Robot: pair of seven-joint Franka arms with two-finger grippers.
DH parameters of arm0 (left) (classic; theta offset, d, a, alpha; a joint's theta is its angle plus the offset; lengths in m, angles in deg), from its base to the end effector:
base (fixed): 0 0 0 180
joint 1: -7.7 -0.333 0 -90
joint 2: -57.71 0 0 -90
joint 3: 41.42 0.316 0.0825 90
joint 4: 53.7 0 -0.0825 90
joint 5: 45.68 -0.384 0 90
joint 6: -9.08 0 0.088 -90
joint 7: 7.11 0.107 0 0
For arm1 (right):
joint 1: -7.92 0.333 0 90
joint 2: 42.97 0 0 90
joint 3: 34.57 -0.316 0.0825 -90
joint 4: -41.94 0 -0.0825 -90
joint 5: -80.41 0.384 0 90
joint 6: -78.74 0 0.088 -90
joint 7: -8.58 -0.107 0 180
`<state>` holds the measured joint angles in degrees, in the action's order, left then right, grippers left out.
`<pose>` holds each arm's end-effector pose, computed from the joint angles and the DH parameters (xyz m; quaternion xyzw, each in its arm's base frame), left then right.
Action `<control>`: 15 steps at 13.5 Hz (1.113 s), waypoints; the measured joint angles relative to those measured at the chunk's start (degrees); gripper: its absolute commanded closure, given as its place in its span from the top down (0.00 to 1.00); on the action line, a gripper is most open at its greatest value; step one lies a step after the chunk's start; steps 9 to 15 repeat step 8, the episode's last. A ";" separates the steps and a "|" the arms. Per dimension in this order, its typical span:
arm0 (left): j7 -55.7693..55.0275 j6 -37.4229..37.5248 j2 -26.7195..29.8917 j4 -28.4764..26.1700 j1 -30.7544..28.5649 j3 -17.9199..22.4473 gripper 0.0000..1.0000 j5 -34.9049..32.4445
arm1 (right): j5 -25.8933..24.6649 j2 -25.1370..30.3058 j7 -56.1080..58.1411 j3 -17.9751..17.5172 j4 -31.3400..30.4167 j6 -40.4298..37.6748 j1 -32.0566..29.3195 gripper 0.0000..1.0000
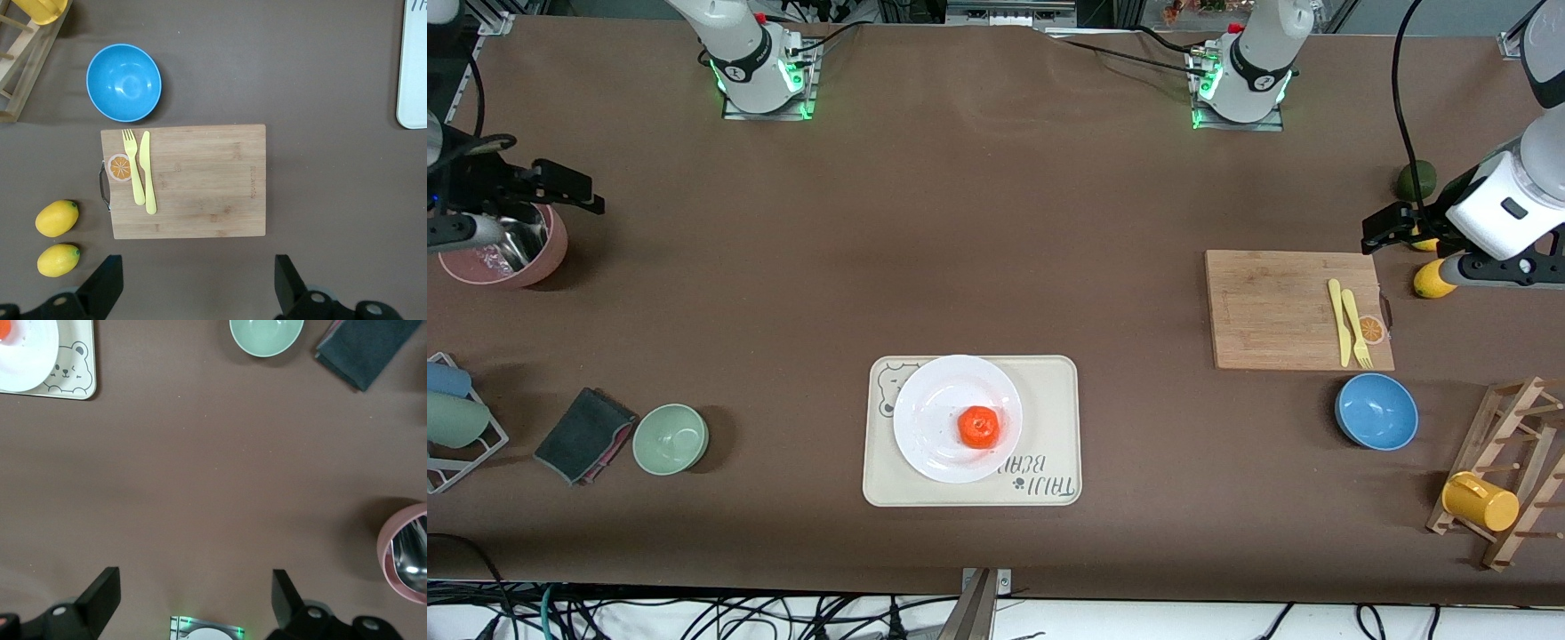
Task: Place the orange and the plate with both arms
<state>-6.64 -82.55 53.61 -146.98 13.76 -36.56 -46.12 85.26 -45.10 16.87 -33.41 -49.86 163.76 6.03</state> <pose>0.5729 -0.0127 0.5597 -0.9986 0.0148 0.0500 0.0072 0.5531 -0.0196 0.5828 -0.9950 -0.0459 0.0731 0.0494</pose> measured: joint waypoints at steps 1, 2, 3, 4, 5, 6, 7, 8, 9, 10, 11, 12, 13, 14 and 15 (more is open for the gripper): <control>0.00 0.00 0.00 0.00 0.00 0.00 1.00 0.00 | -0.54 0.05 -0.43 -0.13 0.73 -0.41 0.00 1.00; 0.00 0.00 0.00 0.00 0.00 0.00 1.00 0.00 | -1.35 0.04 -0.62 -0.49 1.17 -0.57 0.02 1.00; 0.00 0.00 0.00 0.00 0.00 0.00 1.00 0.00 | -2.06 0.04 -0.75 -1.00 1.29 -0.57 0.04 1.00; 0.00 0.00 0.00 0.00 0.00 0.00 1.00 0.00 | -2.54 0.03 -0.89 -1.45 1.29 -0.59 0.07 1.00; 0.00 0.00 0.00 0.00 0.00 0.00 1.00 0.00 | -2.80 0.04 -1.04 -1.77 1.30 -0.61 0.10 1.00; 0.00 0.00 0.00 0.00 0.00 0.00 1.00 0.00 | -2.94 0.04 -1.18 -1.87 1.39 -0.61 0.14 1.00; 0.00 0.00 0.00 0.00 0.00 0.00 1.00 0.00 | -3.01 0.04 -1.21 -1.85 1.51 -0.63 0.14 1.00; 0.00 0.00 0.00 0.00 0.00 0.00 1.00 0.00 | -3.07 0.04 -1.22 -1.84 1.61 -0.64 0.13 1.00; 0.00 0.00 0.00 0.00 0.00 0.00 1.00 0.00 | -3.07 0.04 -1.22 -1.84 1.61 -0.64 0.13 1.00; 0.00 0.00 0.00 0.00 0.00 0.00 1.00 0.00 | -3.07 0.04 -1.22 -1.84 1.61 -0.64 0.13 1.00; 0.00 0.00 0.00 0.00 0.00 0.00 1.00 0.00 | -3.07 0.04 -1.22 -1.84 1.61 -0.64 0.13 1.00; 0.00 0.00 0.00 0.00 0.00 0.00 1.00 0.00 | -3.07 0.04 -1.22 -1.84 1.61 -0.64 0.13 1.00; 0.00 0.00 0.00 0.00 0.00 0.00 1.00 0.00 | -3.07 0.04 -1.22 -1.84 1.61 -0.64 0.13 1.00; 0.00 0.00 0.00 0.00 0.00 0.00 1.00 0.00 | -3.07 0.04 -1.22 -1.84 1.61 -0.64 0.13 1.00; 0.00 0.00 0.00 0.00 0.00 0.00 1.00 0.00 | -3.07 0.04 -1.22 -1.84 1.61 -0.64 0.13 1.00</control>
